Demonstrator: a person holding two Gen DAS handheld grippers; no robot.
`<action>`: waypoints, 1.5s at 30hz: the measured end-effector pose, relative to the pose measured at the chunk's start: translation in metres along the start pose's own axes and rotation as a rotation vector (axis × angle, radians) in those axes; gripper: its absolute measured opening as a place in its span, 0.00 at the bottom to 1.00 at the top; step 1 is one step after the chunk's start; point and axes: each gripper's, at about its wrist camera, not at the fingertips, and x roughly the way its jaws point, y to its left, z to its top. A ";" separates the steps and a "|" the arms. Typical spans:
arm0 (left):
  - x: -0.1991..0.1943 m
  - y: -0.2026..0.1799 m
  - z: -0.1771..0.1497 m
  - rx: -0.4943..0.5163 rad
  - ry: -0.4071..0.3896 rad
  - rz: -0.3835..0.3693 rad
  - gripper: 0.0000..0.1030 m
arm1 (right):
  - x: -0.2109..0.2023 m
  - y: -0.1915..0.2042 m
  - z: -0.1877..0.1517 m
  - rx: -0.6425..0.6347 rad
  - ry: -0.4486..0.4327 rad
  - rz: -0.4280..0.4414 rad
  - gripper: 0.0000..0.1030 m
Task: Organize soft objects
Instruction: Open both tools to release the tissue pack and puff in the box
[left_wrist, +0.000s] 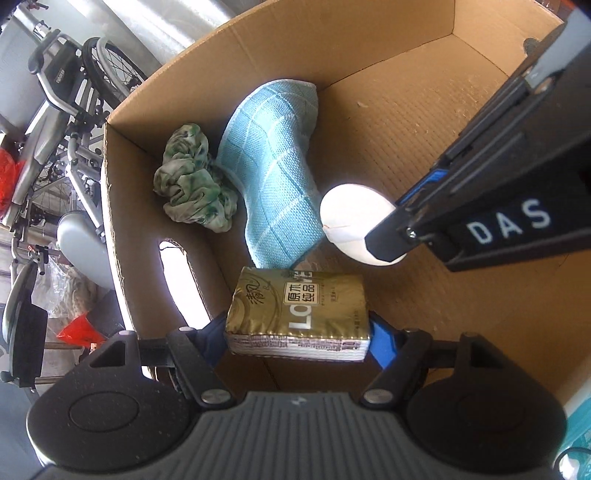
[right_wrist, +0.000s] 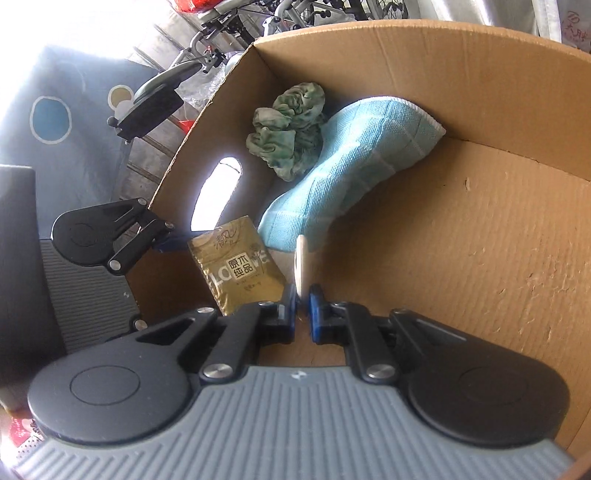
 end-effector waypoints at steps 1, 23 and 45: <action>-0.001 0.001 -0.001 -0.004 -0.006 -0.002 0.78 | 0.001 -0.001 0.000 0.014 0.004 0.008 0.07; -0.081 0.043 -0.027 -0.188 -0.235 -0.037 0.82 | 0.020 0.011 0.002 -0.008 0.059 -0.016 0.09; -0.143 0.074 -0.104 -0.431 -0.404 -0.080 0.82 | -0.009 0.057 0.006 -0.010 -0.049 -0.029 0.49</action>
